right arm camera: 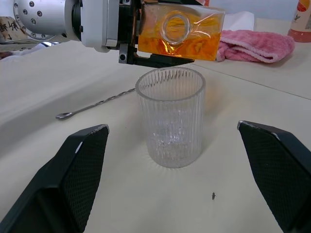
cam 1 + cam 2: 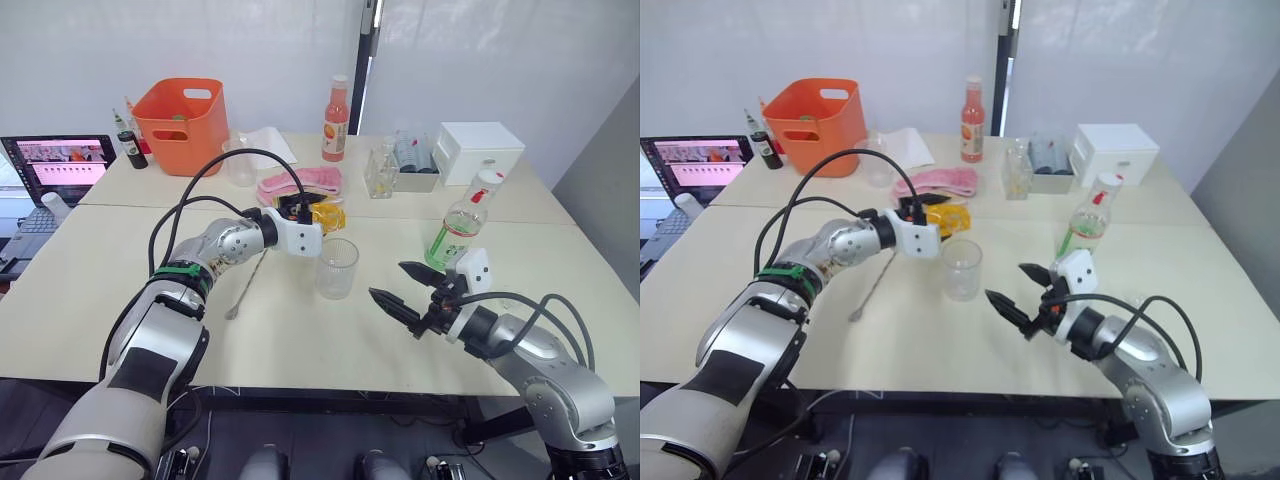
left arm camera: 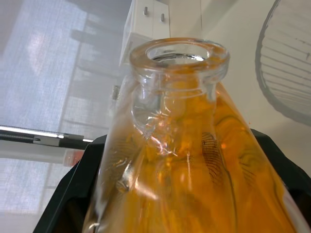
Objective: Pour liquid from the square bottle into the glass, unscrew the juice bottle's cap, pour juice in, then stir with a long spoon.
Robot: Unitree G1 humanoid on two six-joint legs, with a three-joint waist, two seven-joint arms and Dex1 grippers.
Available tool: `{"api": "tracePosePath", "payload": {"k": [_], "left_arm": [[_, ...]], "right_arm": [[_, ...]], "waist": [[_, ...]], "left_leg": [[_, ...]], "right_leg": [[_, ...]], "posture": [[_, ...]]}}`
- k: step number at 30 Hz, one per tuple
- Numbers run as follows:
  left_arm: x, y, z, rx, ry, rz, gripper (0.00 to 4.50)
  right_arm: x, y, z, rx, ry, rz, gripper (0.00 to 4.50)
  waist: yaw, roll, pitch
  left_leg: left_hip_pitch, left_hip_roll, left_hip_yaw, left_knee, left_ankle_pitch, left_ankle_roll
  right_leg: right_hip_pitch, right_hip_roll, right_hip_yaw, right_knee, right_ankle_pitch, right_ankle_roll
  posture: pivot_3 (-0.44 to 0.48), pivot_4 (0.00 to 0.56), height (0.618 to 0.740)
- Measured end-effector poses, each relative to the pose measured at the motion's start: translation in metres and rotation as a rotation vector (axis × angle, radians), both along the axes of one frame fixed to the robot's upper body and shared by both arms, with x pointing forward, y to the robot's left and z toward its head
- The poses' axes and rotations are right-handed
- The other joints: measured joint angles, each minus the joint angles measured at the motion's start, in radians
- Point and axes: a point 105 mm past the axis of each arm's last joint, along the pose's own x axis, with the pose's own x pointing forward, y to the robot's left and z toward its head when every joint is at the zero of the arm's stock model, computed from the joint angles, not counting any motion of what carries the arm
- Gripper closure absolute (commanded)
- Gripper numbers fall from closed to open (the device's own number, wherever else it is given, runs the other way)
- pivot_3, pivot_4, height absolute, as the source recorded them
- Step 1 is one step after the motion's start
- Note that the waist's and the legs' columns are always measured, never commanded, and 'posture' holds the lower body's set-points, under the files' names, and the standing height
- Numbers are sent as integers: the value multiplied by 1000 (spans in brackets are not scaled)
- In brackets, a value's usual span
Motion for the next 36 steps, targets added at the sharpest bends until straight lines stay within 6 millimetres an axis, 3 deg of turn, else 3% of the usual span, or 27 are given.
{"api": "tracePosePath", "payload": {"k": [36], "left_arm": [[-5, -7, -2, 132, -224, -56, 1690]], "right_arm": [[1, 0, 0, 11, 4, -12, 0]], "waist": [[-1, 0, 0]], "left_leg": [[0, 0, 0, 0, 0, 0]], "right_leg": [[0, 0, 0, 1, 0, 0]], "posture": [[0, 150, 715]]}}
